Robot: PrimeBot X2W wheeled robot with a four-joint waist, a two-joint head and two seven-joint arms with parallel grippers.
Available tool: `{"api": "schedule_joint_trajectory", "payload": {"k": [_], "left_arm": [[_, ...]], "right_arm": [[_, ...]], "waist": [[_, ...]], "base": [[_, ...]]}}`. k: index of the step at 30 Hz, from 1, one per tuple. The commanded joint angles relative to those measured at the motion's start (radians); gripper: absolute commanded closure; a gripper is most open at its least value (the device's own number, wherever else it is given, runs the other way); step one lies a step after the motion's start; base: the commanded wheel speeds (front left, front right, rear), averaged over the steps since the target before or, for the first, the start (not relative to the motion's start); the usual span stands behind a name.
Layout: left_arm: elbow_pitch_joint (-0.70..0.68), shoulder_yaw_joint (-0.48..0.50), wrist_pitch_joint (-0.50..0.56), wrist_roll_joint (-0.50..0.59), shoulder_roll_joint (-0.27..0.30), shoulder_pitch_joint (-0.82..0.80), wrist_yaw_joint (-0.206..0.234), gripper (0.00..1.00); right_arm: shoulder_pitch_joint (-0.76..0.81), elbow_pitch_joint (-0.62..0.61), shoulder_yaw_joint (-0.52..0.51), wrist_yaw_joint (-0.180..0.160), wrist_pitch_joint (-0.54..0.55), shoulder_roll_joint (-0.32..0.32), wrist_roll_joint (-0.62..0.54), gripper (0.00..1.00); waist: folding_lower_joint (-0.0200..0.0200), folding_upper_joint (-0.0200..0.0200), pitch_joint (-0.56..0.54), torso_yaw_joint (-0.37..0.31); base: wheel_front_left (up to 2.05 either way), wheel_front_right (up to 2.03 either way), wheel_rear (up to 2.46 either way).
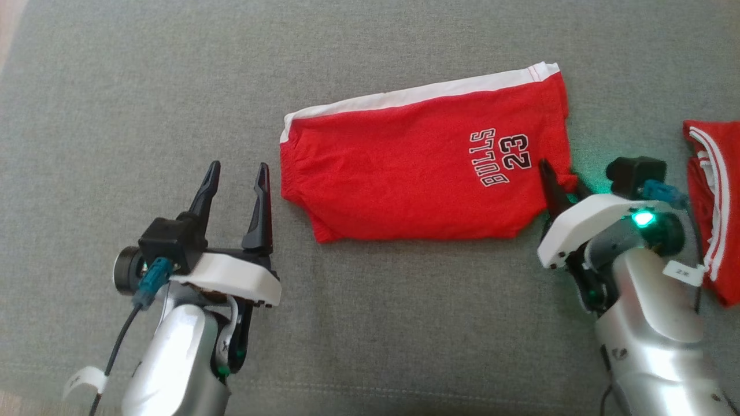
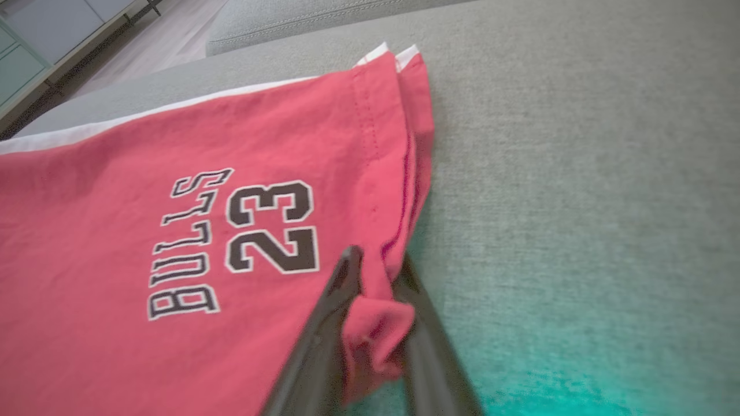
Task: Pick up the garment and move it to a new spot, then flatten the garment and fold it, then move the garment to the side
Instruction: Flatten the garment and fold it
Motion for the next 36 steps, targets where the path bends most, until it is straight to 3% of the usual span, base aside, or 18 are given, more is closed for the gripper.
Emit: {"api": "schedule_joint_trajectory", "payload": {"k": [1, 7, 16, 23, 29, 36], "left_arm": [[-0.034, 0.041, -0.012, 0.011, 0.01, -0.027, -0.005, 0.0], [-0.037, 0.056, -0.012, 0.022, 0.003, -0.01, -0.013, 0.0], [-0.037, 0.081, -0.012, 0.026, 0.002, 0.03, -0.014, 0.0], [-0.032, 0.09, -0.012, 0.029, 0.006, 0.034, -0.017, 0.0], [-0.027, 0.081, -0.012, 0.033, 0.003, 0.024, -0.026, 0.0], [-0.011, 0.072, -0.012, 0.028, -0.005, 0.024, -0.033, 0.0]], "right_arm": [[0.017, 0.012, 0.039, 0.007, 0.015, 0.016, 0.013, 1.0], [0.059, -0.023, 0.067, 0.007, -0.055, 0.021, 0.06, 1.0], [0.245, -0.163, 0.024, 0.007, -0.091, 0.025, 0.104, 1.0], [0.304, -0.235, -0.007, 0.007, -0.067, 0.025, 0.13, 1.0], [0.295, -0.254, -0.028, 0.007, -0.035, 0.025, 0.073, 1.0], [0.198, -0.381, 0.1, 0.007, 0.064, 0.025, 0.031, 1.0]], "waist": [[0.0, -0.0001, -0.001, -0.002], [0.0, -0.0001, -0.022, -0.019], [0.0, -0.0001, -0.063, -0.057], [0.0, -0.0001, -0.077, -0.068], [0.0, -0.0001, -0.082, -0.054], [0.0, -0.0001, -0.11, -0.029]], "base": [[0.0, 0.0, 0.0], [0.0, 0.0, 0.0], [0.0, 0.0, 0.0], [0.0, 0.0, 0.0], [0.0, 0.0, 0.0], [0.0, 0.0, 0.0]]}}
